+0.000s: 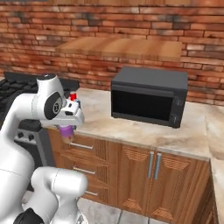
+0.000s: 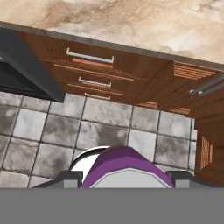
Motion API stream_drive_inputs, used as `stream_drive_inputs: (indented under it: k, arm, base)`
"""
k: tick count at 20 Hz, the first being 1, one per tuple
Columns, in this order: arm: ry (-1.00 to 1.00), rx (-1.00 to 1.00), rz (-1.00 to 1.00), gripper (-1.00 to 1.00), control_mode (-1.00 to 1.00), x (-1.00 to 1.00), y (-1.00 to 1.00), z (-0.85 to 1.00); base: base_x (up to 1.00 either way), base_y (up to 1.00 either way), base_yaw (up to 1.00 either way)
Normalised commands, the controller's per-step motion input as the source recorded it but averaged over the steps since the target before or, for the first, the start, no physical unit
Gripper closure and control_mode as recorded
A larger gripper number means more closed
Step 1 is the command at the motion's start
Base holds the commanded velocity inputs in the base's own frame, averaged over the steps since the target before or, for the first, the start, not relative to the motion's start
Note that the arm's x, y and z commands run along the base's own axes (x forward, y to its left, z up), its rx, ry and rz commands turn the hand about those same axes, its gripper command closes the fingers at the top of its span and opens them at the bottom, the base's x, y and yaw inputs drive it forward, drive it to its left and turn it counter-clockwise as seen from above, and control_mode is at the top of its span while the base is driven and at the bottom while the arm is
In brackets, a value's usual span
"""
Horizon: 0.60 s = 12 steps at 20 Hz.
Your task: Four empty soda cans are scattered around the kitchen. Gather all the cans and cluster them next to the stove for recycling.
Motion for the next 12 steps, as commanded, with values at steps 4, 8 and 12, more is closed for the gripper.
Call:
stream_drive_inputs:
  k: [4,8,12]
  arm:
    - [0.00,0.00,0.00,1.00,1.00,0.00,0.00,0.00]
    - [0.00,0.00,0.00,1.00,1.00,0.00,0.00,0.00]
    - [0.00,0.00,0.00,1.00,1.00,0.00,0.00,0.00]
  base:
    - [0.48,0.22,0.05]
    - [0.42,0.25,0.06]
    - [0.43,0.26,0.07]
